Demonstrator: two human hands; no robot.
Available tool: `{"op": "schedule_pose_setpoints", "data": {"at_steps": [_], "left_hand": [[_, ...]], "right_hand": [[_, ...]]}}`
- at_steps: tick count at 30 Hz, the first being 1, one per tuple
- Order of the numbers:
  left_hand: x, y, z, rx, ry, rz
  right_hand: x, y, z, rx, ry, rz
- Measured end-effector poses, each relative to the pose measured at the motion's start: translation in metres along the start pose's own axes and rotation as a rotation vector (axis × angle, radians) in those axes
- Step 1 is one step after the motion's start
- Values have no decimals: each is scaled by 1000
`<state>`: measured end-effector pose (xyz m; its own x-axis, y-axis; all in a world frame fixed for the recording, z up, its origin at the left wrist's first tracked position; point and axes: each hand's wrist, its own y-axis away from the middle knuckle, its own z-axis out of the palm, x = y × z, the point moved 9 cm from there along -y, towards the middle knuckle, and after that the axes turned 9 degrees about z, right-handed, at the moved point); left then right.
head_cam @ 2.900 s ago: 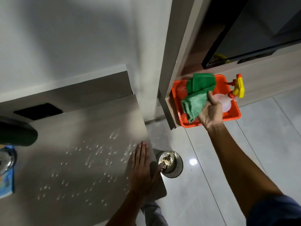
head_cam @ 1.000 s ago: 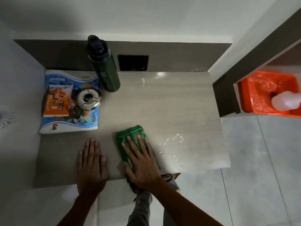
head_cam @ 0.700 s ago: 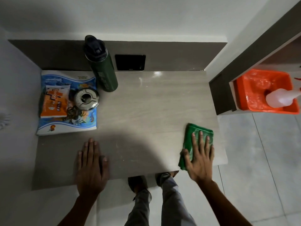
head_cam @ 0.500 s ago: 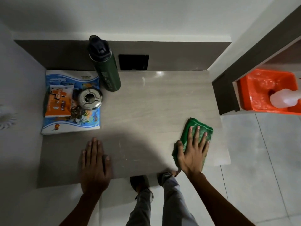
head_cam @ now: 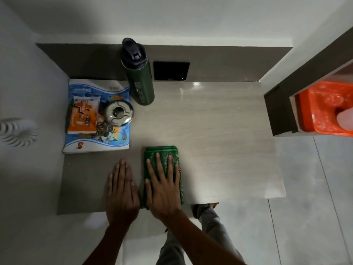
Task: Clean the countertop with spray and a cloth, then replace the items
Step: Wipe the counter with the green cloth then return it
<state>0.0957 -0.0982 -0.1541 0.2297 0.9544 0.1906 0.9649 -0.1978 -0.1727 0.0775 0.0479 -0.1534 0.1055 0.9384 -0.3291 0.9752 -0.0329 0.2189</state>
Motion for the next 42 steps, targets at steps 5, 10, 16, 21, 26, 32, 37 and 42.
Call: {"op": "schedule_pose_setpoints", "data": {"at_steps": [5, 10, 16, 21, 26, 32, 37, 42], "left_hand": [[-9, -1, 9, -70, 71, -56], [-11, 0, 12, -32, 74, -67], [-8, 0, 5, -21, 81, -74], [-5, -1, 0, -5, 70, -62], [-6, -3, 3, -37, 63, -75], [-6, -4, 3, -50, 76, -63], [-4, -4, 1, -25, 54, -52], [-1, -2, -7, 52, 46, -17]], "right_hand": [[-3, -64, -16, -5, -38, -27], [13, -154, -46, 17, 5, -12], [66, -247, -101, 20, 49, 74], [158, -251, -143, 61, 59, 221], [264, -202, -171, 103, 2, 457], [303, -105, -149, 233, -42, 636], [257, -40, -106, 210, -33, 567], [150, -20, -53, 92, 15, 361]]}}
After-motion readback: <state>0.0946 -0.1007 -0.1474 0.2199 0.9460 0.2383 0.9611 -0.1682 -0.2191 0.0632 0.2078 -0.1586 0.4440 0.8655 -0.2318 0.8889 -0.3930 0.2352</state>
